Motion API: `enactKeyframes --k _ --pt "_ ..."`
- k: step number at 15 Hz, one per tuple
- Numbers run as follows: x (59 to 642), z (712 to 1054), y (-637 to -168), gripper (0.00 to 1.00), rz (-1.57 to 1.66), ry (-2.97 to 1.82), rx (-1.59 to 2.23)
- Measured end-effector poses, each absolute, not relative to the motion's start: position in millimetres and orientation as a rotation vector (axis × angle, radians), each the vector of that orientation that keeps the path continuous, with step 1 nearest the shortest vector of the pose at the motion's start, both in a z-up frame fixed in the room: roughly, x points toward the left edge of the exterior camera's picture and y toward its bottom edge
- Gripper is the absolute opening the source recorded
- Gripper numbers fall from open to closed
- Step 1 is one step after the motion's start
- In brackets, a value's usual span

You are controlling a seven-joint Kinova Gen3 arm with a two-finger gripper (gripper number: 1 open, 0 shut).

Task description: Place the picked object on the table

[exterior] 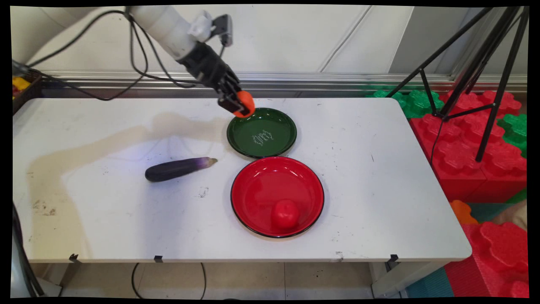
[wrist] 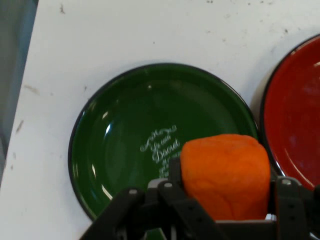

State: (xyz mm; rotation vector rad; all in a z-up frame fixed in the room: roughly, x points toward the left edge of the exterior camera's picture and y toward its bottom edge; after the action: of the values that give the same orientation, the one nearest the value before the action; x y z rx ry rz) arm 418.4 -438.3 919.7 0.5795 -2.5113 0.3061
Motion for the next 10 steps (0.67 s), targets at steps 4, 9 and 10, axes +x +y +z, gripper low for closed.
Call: enactKeyframes --k 4,9,10 --pt "442.5 938.8 -414.2 0.0 0.297 -2.541 0.593" --pt "474.6 947.4 -385.8 0.0 0.268 -2.607 0.611" --pt "481.8 945.8 -381.4 0.0 0.265 -2.624 0.618"
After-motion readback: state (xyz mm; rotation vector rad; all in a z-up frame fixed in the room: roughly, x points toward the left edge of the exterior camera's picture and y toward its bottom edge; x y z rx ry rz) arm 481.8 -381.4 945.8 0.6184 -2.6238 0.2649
